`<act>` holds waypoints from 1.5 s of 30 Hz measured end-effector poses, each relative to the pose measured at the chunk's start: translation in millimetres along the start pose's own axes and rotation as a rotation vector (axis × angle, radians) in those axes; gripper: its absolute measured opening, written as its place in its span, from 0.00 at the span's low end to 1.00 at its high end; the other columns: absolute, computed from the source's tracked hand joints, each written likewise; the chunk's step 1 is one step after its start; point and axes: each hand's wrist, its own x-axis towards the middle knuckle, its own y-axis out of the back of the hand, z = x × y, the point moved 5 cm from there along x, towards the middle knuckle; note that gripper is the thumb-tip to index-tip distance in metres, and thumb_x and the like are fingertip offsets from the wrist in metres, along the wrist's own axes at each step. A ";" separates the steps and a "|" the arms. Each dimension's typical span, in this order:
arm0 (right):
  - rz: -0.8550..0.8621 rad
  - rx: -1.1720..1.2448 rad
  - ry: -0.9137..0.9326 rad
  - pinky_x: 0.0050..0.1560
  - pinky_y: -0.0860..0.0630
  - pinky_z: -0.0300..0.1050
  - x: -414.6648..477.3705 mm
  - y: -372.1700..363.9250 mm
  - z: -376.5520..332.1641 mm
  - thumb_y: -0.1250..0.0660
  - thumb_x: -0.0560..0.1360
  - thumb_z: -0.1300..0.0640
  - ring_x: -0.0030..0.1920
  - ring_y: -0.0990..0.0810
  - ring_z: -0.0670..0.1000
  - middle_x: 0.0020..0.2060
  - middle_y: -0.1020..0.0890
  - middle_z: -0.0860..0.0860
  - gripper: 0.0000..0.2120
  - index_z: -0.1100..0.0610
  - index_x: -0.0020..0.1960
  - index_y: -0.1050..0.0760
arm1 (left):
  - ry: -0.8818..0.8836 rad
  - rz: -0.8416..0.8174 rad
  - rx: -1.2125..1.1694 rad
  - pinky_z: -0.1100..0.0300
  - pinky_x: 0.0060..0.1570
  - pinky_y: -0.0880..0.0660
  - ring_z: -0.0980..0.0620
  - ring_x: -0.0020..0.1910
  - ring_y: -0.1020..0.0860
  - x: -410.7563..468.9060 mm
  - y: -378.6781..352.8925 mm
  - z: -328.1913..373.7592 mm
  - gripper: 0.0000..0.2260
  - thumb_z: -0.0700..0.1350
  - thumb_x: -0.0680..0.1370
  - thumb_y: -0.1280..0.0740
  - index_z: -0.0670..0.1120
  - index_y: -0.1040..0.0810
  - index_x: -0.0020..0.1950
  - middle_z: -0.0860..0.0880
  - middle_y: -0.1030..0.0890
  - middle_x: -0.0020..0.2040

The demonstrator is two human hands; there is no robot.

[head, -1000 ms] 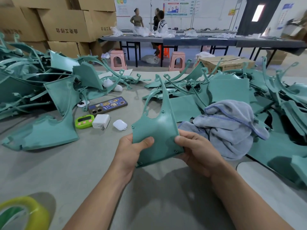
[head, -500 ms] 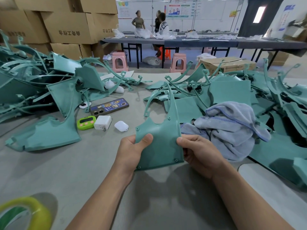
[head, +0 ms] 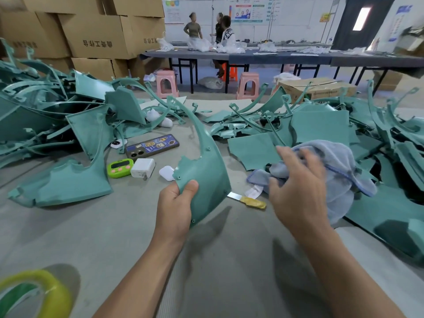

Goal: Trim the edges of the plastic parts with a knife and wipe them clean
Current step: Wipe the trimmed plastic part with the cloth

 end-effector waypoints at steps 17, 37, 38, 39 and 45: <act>-0.304 0.130 0.251 0.51 0.29 0.54 -30.6 -46.9 -106.3 0.34 0.76 0.60 0.50 0.25 0.58 0.48 0.21 0.52 0.07 0.53 0.54 0.23 | 0.087 -0.168 -0.209 0.51 0.43 0.21 0.42 0.44 0.19 1.0 -16.0 -13.0 0.10 0.37 0.72 0.35 0.39 0.17 0.49 0.39 0.16 0.47; 0.095 0.541 -0.459 0.38 0.29 0.48 -1.5 -19.2 -13.4 0.36 0.80 0.58 0.35 0.25 0.50 0.30 0.25 0.50 0.08 0.56 0.42 0.27 | 0.177 0.245 -0.290 0.57 0.34 0.19 0.50 0.34 0.15 17.7 28.0 -1.4 0.12 0.47 0.77 0.29 0.49 0.13 0.35 0.48 0.13 0.39; 0.027 0.601 -0.403 0.38 0.29 0.48 -1.3 -18.5 -16.0 0.34 0.79 0.59 0.35 0.27 0.48 0.31 0.24 0.53 0.07 0.57 0.42 0.26 | 0.240 0.183 -0.302 0.53 0.38 0.17 0.48 0.39 0.14 18.6 24.0 -4.9 0.10 0.50 0.77 0.28 0.49 0.12 0.39 0.46 0.13 0.43; -0.056 0.620 -0.302 0.37 0.28 0.46 -2.9 -17.7 -24.1 0.33 0.78 0.60 0.34 0.28 0.46 0.32 0.23 0.53 0.07 0.57 0.41 0.25 | 0.286 0.104 -0.289 0.51 0.39 0.17 0.46 0.42 0.13 17.7 17.5 -9.0 0.08 0.51 0.76 0.28 0.49 0.11 0.43 0.45 0.12 0.46; -0.258 0.620 -0.012 0.37 0.25 0.44 -25.7 -28.5 -70.2 0.32 0.76 0.56 0.35 0.22 0.44 0.33 0.20 0.46 0.06 0.50 0.40 0.24 | 0.121 -0.189 0.037 0.54 0.55 0.21 0.50 0.51 0.17 8.9 -21.8 -16.9 0.11 0.51 0.75 0.29 0.50 0.16 0.55 0.49 0.15 0.52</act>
